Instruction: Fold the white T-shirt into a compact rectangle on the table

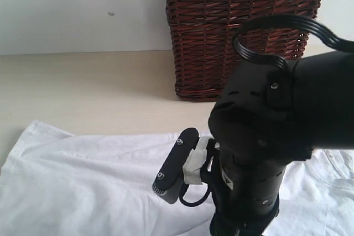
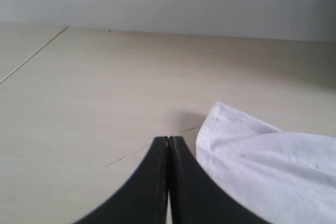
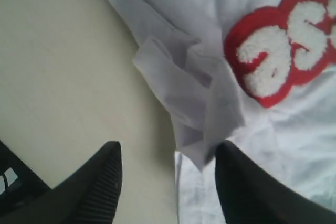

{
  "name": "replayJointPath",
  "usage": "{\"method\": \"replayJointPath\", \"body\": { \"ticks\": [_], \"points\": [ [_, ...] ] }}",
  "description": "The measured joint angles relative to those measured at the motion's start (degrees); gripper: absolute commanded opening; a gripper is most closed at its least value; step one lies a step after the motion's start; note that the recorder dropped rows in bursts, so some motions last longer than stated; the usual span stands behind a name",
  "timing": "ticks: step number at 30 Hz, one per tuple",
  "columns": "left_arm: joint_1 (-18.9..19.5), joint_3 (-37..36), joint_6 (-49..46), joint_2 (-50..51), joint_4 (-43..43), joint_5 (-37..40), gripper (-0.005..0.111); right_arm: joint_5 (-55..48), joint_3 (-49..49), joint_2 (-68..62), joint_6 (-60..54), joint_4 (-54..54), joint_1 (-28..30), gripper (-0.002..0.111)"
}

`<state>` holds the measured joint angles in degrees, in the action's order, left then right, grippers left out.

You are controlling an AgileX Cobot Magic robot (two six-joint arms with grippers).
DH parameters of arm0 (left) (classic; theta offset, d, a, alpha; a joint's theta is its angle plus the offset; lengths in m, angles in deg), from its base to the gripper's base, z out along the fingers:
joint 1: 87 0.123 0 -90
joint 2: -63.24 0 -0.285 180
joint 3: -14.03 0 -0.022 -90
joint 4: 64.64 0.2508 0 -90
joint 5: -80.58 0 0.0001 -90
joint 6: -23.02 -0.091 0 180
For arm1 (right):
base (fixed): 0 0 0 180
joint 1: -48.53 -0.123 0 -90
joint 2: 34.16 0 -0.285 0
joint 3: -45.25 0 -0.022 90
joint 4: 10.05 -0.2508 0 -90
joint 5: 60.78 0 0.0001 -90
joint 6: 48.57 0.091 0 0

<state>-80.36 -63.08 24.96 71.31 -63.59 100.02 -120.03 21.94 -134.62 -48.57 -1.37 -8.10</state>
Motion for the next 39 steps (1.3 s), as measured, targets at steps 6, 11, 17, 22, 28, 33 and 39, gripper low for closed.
{"method": "replayJointPath", "body": {
  "ticks": [6,11,17,22,28,33,39],
  "points": [
    [0.0,0.0,0.0,0.0,0.0,0.0,0.000,1.9,-2.9,-3.7,8.3,10.4,0.0,0.053],
    [0.0,0.0,0.0,0.0,0.0,0.0,0.000,-0.9,-3.5,-6.8,18.7,22.1,0.0,0.039],
    [0.0,0.0,0.0,0.0,0.0,0.0,0.000,-0.2,-3.5,-8.5,18.5,23.3,0.0,0.000],
    [0.0,0.0,0.0,0.0,0.0,0.0,0.000,-1.4,-2.8,-8.6,17.1,27.2,0.0,0.000],
    [0.0,0.0,0.0,0.0,0.0,0.0,0.000,-2.4,2.1,-8.7,17.0,42.6,0.0,0.000],
    [0.0,0.0,0.0,0.0,0.0,0.0,0.000,6.1,2.5,-9.0,11.4,43.7,0.0,0.027],
    [0.0,0.0,0.0,0.0,0.0,0.0,0.000,-2.8,2.6,-9.3,11.5,43.0,0.0,0.050]
  ]
}}
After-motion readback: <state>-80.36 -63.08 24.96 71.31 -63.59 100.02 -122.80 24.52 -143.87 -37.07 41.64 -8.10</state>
